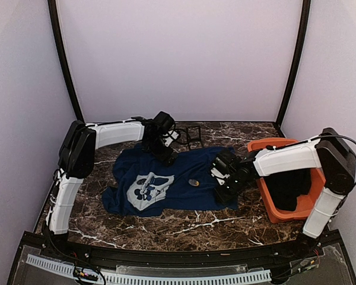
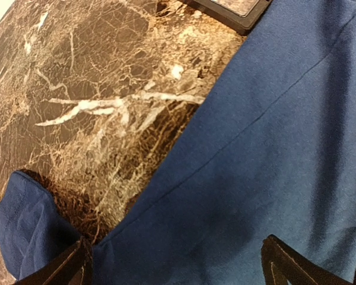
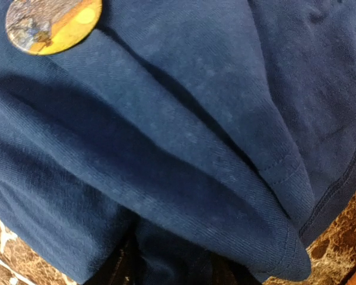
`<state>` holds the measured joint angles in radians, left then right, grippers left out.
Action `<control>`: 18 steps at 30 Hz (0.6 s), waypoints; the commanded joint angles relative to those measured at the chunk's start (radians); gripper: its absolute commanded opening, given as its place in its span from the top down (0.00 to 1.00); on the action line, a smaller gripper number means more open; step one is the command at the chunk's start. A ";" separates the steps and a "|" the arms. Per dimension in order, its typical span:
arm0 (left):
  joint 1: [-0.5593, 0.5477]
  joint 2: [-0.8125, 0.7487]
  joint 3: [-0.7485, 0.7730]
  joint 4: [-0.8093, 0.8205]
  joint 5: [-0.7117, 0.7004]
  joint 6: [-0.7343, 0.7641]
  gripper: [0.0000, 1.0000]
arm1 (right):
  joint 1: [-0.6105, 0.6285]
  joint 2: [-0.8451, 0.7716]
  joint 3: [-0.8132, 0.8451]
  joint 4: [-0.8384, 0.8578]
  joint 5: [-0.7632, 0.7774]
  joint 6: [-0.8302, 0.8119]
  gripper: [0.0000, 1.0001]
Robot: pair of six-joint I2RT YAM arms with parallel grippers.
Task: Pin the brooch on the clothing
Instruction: Smooth out the clothing with brooches at the center of the board.
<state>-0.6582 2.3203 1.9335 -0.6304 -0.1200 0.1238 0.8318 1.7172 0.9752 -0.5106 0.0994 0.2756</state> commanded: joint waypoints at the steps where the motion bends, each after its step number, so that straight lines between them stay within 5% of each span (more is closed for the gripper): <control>1: 0.001 0.027 0.027 -0.011 -0.053 0.025 0.01 | 0.007 0.058 -0.018 -0.066 -0.031 0.021 0.60; 18: 0.001 0.093 0.061 -0.046 -0.131 0.057 0.01 | 0.037 -0.181 -0.102 -0.338 -0.072 0.126 0.63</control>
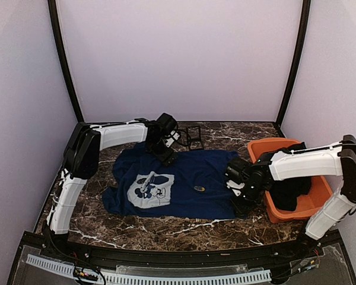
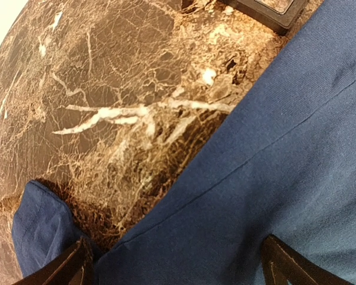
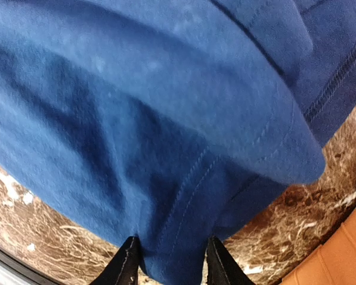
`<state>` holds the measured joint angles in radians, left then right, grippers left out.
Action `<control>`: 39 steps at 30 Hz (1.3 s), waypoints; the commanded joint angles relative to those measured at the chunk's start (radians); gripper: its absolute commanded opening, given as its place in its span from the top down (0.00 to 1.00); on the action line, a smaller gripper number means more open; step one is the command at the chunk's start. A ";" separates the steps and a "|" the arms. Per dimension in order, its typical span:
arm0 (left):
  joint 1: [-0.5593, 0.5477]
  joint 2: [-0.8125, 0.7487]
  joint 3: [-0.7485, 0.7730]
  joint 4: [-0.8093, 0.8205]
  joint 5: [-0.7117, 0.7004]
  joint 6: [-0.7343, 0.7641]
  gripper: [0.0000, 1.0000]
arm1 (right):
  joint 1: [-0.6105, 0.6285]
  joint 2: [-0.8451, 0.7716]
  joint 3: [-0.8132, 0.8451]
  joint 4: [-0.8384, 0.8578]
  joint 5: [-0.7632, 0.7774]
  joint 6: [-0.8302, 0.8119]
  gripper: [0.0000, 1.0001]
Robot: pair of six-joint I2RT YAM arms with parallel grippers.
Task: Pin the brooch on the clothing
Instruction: Smooth out the clothing with brooches at the center of the board.
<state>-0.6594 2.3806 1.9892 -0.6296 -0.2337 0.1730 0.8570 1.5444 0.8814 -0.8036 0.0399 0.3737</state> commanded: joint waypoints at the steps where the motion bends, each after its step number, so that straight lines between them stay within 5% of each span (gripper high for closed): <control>1: 0.002 0.032 0.006 -0.053 -0.013 0.005 0.01 | 0.016 0.000 -0.001 -0.046 -0.012 0.026 0.63; 14: 0.002 -0.197 0.047 -0.073 0.097 -0.085 0.01 | 0.054 -0.012 0.333 -0.031 0.078 -0.037 0.60; 20: 0.003 -0.362 -0.145 -0.093 0.017 -0.060 0.01 | 0.035 0.151 0.413 0.014 0.180 -0.085 0.56; 27: 0.063 -0.511 -0.480 -0.058 -0.083 -0.050 0.01 | 0.016 0.224 0.352 0.071 0.154 -0.083 0.56; 39: 0.082 -0.415 -0.579 -0.091 -0.168 -0.021 0.01 | 0.016 0.135 0.151 0.124 0.083 -0.048 0.57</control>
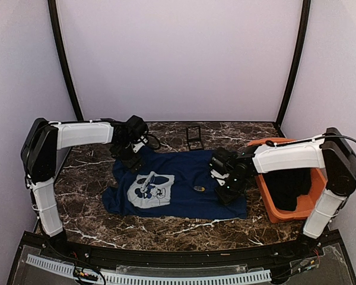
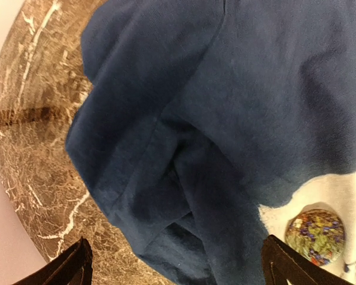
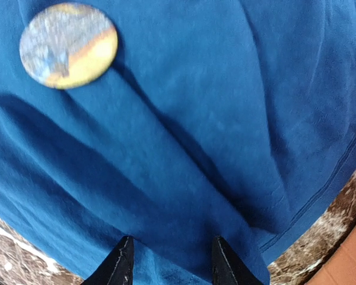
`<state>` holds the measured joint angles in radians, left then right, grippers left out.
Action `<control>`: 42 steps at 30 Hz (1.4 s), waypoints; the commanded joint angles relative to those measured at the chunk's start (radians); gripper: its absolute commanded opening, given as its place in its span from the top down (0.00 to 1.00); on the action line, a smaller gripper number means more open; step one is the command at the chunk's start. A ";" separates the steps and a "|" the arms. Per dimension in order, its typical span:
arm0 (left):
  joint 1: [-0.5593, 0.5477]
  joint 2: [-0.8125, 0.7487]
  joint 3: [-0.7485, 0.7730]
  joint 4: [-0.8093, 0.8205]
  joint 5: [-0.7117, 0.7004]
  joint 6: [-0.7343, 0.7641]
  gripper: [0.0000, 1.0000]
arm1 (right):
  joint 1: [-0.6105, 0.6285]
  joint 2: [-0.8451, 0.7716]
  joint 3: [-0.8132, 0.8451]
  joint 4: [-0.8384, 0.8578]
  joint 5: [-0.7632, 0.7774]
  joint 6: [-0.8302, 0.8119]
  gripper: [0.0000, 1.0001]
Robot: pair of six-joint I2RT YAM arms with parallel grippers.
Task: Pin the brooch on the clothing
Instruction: Smooth out the clothing with brooches at the center of the board.
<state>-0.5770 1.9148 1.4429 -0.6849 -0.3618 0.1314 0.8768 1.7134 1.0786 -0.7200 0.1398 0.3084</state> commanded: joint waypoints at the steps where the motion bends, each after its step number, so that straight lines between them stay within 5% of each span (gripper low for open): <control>1: 0.001 0.060 -0.039 -0.032 -0.056 0.023 0.01 | -0.005 -0.031 -0.053 0.046 -0.019 0.017 0.57; 8: 0.018 0.146 -0.034 -0.041 -0.102 0.043 0.01 | -0.002 0.014 -0.080 0.059 -0.050 0.008 0.57; 28: 0.078 0.088 -0.023 -0.014 -0.032 0.018 0.01 | -0.002 0.035 -0.138 0.040 -0.119 -0.010 0.58; 42: 0.078 -0.097 0.011 0.001 -0.005 -0.011 0.01 | -0.003 -0.124 0.130 0.026 -0.123 -0.027 0.56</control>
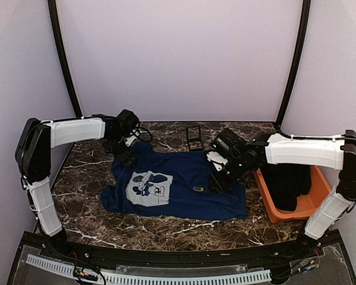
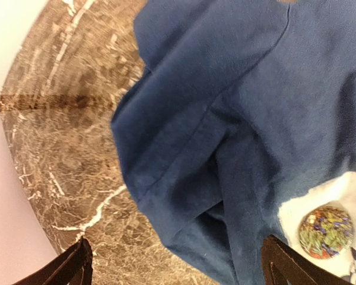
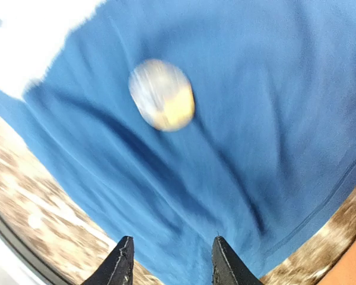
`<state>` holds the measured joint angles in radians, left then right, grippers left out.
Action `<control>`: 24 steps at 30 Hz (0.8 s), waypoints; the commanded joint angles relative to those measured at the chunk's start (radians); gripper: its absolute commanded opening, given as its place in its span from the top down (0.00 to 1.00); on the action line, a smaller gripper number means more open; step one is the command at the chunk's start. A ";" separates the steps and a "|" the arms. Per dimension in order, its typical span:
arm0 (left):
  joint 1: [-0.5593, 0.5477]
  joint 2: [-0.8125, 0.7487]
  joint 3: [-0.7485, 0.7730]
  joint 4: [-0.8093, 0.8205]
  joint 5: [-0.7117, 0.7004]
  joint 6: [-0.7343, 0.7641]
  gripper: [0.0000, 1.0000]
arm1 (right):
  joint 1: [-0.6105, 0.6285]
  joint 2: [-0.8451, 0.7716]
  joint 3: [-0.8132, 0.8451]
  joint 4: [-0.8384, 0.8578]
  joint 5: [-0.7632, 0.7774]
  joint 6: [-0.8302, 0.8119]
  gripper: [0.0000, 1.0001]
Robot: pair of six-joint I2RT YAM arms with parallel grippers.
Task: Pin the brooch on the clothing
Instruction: Smooth out the clothing with brooches at the center of the board.
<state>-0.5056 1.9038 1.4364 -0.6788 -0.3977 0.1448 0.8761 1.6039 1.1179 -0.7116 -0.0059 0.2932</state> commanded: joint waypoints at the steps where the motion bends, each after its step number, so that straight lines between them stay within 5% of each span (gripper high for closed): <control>1: 0.007 -0.098 0.017 -0.006 0.043 -0.027 0.01 | -0.002 0.004 0.109 0.021 0.044 -0.017 0.56; 12: 0.007 -0.247 -0.119 0.032 0.188 -0.079 0.01 | -0.002 0.278 0.240 0.062 0.181 -0.061 0.55; 24: 0.007 -0.361 -0.177 0.034 0.203 -0.071 0.01 | 0.023 0.331 0.203 0.110 0.123 -0.086 0.56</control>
<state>-0.5056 1.5799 1.2865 -0.6441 -0.2146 0.0776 0.8791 1.9236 1.3262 -0.6357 0.1299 0.2287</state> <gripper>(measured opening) 0.990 0.438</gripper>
